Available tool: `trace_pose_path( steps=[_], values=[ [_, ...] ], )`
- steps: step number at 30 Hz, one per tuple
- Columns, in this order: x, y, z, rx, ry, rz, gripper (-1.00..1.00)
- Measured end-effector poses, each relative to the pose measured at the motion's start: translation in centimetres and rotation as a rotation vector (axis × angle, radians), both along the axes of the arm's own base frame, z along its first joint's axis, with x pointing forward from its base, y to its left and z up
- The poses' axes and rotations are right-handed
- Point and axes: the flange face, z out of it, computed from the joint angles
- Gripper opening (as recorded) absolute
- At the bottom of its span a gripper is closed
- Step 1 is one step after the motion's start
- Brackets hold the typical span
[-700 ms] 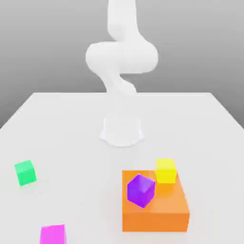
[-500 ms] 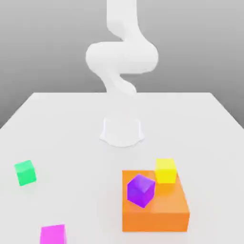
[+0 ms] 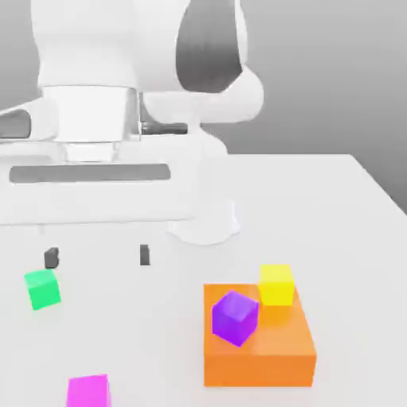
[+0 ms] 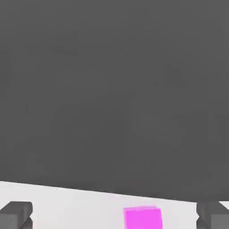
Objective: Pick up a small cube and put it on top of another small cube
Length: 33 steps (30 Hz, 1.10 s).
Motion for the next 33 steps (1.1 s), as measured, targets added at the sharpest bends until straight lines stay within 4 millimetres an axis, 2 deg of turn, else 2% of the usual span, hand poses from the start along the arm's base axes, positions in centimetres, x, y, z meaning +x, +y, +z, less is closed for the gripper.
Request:
trace_pose_path(
  steps=[3, 7, 12, 13, 19, 21, 24, 25, 27, 31, 33],
  values=[
    [-0.1, -1.3, -5.4, -0.004, 0.075, 0.021, 0.00],
    [-1.3, -3.2, -12.6, -0.008, 0.176, 0.045, 0.00],
    [-1.8, -3.9, -20.2, -0.009, 0.207, 0.053, 0.00],
    [-1.8, -3.9, -21.0, -0.009, 0.208, 0.053, -1.00],
    [-1.9, -3.9, -21.4, -0.008, 0.209, 0.053, -1.00],
    [-1.8, -3.9, -19.9, -0.009, 0.209, 0.053, -1.00],
    [-1.8, -3.8, -16.0, -0.008, 0.209, 0.054, -1.00],
    [-1.9, -2.9, -14.9, -0.004, 0.208, 0.066, -1.00],
    [-2.4, 0.1, -13.0, 0.004, 0.206, 0.111, -1.00],
    [-4.2, 6.6, -9.8, 0.015, 0.203, 0.213, -1.00],
    [-5.5, 10.6, -8.4, 0.014, 0.203, 0.286, -1.00]
  ],
)
